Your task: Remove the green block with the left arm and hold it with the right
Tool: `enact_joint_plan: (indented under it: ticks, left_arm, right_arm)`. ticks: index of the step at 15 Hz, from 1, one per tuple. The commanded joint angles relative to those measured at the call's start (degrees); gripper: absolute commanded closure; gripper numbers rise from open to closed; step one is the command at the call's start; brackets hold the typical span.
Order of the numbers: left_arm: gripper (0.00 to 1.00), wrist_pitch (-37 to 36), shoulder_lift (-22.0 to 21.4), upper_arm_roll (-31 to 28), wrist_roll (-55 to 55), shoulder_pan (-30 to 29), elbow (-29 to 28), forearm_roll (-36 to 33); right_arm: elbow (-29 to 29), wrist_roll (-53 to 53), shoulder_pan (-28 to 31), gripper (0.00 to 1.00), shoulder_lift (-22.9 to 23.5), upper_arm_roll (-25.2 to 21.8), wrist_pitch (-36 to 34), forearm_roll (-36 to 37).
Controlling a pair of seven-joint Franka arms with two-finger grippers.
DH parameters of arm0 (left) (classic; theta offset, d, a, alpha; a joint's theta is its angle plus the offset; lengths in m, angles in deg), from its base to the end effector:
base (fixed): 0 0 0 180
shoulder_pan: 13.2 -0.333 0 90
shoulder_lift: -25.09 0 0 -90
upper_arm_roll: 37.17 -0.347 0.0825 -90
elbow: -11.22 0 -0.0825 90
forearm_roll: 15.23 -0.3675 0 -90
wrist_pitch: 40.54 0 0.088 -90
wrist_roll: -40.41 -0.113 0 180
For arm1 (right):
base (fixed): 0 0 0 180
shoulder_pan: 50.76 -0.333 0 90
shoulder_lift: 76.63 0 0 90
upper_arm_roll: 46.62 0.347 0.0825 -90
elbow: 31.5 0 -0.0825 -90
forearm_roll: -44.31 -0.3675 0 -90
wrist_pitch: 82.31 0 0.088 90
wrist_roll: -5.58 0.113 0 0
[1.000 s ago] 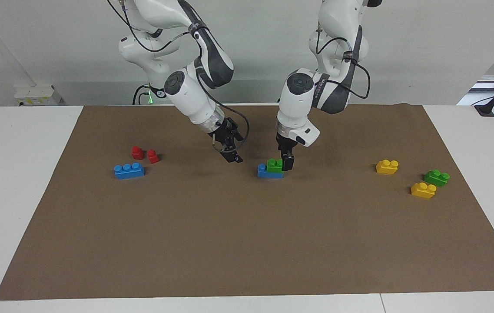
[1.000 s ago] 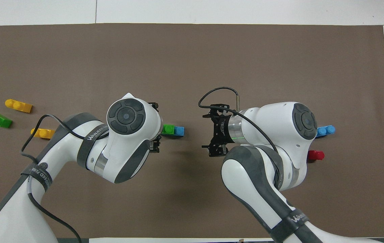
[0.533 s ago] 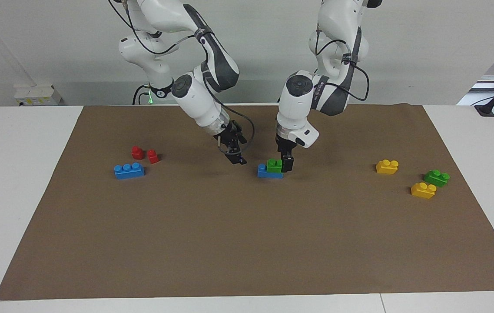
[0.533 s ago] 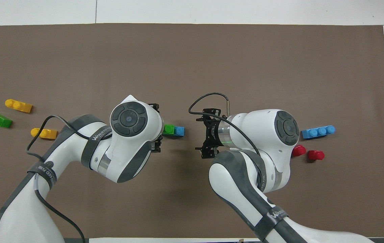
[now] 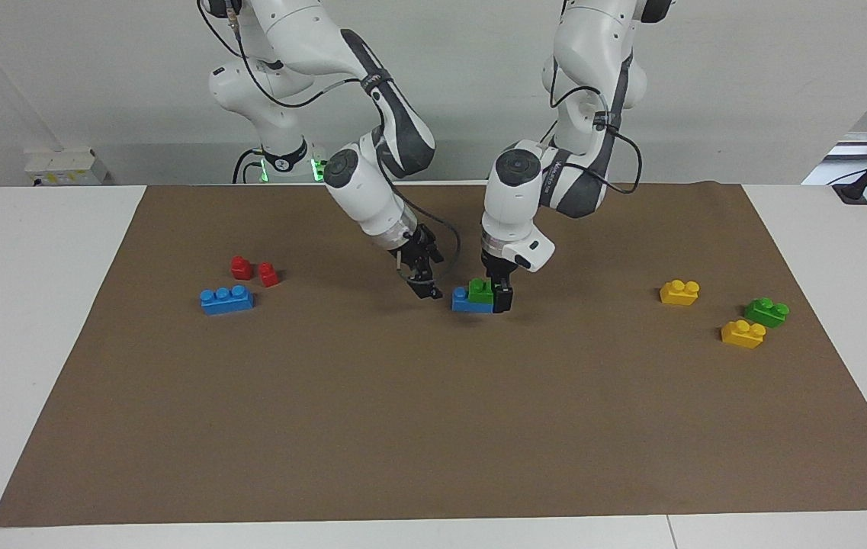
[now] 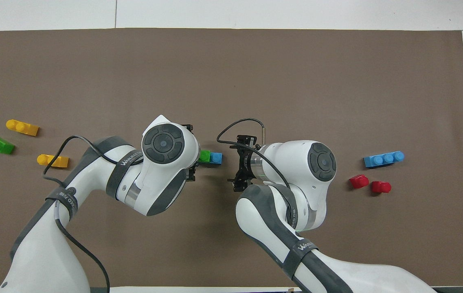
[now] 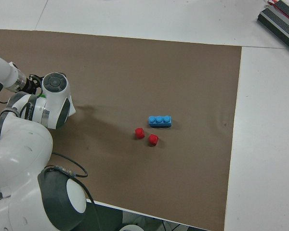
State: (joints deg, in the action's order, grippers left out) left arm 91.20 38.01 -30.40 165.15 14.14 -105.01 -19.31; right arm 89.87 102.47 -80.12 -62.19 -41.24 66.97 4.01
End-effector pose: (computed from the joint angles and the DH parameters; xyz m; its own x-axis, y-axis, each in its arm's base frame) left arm 0.4895 -0.3259 0.3767 0.0317 0.9995 -0.0028 0.9980 -0.0315 0.0548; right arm 0.4931 0.3252 0.3505 -0.0747 -0.8768 -0.4751 -0.9951 0.0966 -0.0217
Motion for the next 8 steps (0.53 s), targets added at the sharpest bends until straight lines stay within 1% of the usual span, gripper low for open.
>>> enact_joint_plan:
  ticks: [1,4,8]
  left_arm:
    - [0.0,-0.9,-0.6,-0.7,1.0,0.9,-0.1,-1.2]
    - [0.0,-0.8,-0.6,-0.8,1.1,0.9,-0.1,-1.1]
    - [0.0,-0.8,-0.6,-0.7,1.1,0.9,-0.1,-1.1]
  right_arm:
    - [-0.8,-0.3,-1.4,0.03,1.4,-0.1,1.4,-2.1]
    - [-1.2,-0.6,-1.8,0.03,2.6,-0.1,3.9,-3.6]
    - [-2.1,-1.8,-2.6,0.03,4.2,-0.1,4.1,-3.6]
